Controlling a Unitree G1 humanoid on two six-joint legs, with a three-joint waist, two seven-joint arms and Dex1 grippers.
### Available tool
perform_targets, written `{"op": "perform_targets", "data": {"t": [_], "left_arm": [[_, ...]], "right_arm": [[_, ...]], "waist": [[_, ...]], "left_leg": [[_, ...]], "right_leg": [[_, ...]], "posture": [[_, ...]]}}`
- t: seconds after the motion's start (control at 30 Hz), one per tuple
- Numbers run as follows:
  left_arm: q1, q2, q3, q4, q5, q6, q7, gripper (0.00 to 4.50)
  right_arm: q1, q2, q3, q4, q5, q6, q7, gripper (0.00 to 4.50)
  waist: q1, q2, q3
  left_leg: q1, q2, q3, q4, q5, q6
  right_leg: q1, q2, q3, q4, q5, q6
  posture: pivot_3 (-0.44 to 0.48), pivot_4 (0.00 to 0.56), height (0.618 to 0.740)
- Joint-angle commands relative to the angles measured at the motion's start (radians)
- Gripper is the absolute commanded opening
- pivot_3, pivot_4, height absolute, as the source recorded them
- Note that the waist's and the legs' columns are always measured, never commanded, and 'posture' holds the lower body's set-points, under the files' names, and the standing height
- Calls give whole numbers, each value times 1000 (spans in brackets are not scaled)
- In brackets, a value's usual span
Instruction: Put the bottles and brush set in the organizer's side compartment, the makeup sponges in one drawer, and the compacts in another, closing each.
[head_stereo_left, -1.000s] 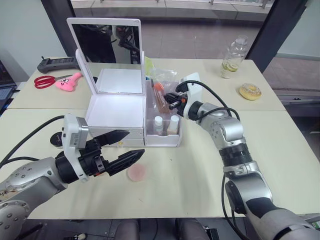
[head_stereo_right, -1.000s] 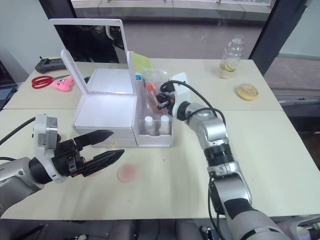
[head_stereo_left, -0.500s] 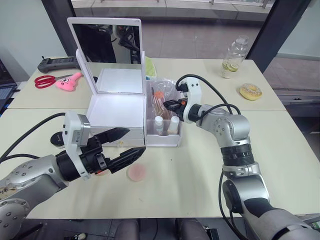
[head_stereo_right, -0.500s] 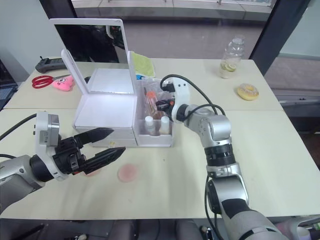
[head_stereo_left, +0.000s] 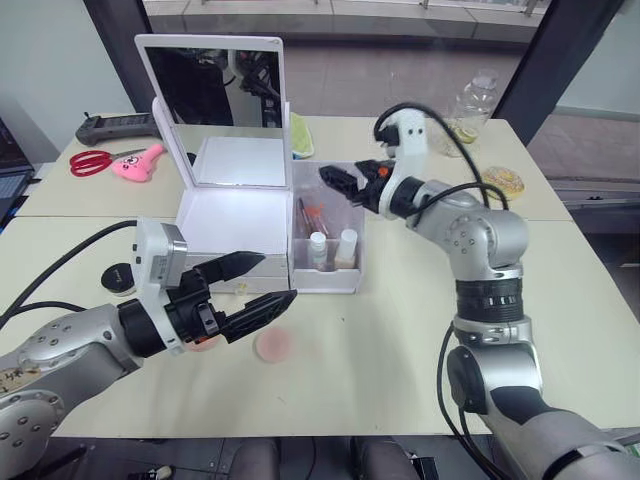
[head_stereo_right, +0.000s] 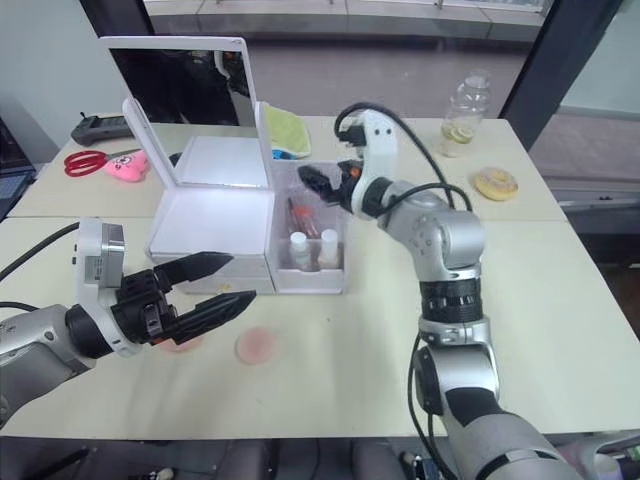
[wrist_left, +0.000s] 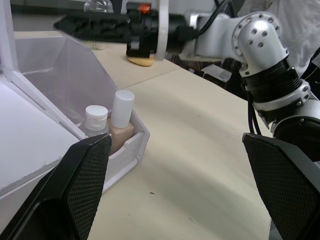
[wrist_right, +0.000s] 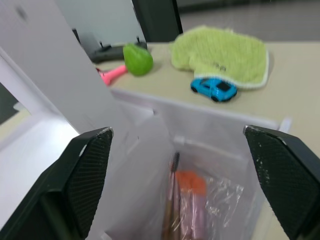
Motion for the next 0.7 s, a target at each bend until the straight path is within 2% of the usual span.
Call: {"op": "perform_targets", "data": {"t": [0.03,0.17,0.3,0.43,0.53,0.7], "left_arm": [[64,10,87,21,-4,-25,-47,4500],[200,36,233,119,91,-30,-186,4500],[349,57,387,266,195,-36,-350,4500],[432,71,457,415,344,-97,-470,4500],[475,88,508,550,464,-164,-537,4500],[461,110,541,719,571,-245,-598,4500]], "right_arm": [[31,-108,-67,-162,95,40,90,4486],[150,-252,-158,-328,262,73,239,4486],[375,-401,-284,-482,482,116,421,4486],[630,-475,-354,-574,512,59,495,4486],[886,-544,-461,-575,492,35,610,4486],[1066,-548,-552,-493,400,-93,622,4486]], "waist": [[-3,0,0],[-4,0,0],[-5,0,0],[-8,0,0],[-1,-1,0],[-2,-2,0]], "left_leg": [[0,0,0,0,0,0],[0,0,0,-3,0,0],[0,0,2,-6,0,0],[2,1,2,-9,0,0],[2,1,3,-8,0,0],[2,1,6,-4,-3,-4]], "right_leg": [[0,0,0,-1,0,0],[0,0,0,-3,0,-1],[-1,-1,1,-4,-1,-2],[-2,-1,0,-5,-2,-4],[-2,-1,1,-6,-3,-5],[-6,-3,1,-8,-5,-11]], "posture": [[0,150,740],[0,150,740],[0,150,740],[0,150,740],[0,150,740],[0,150,740]]}}
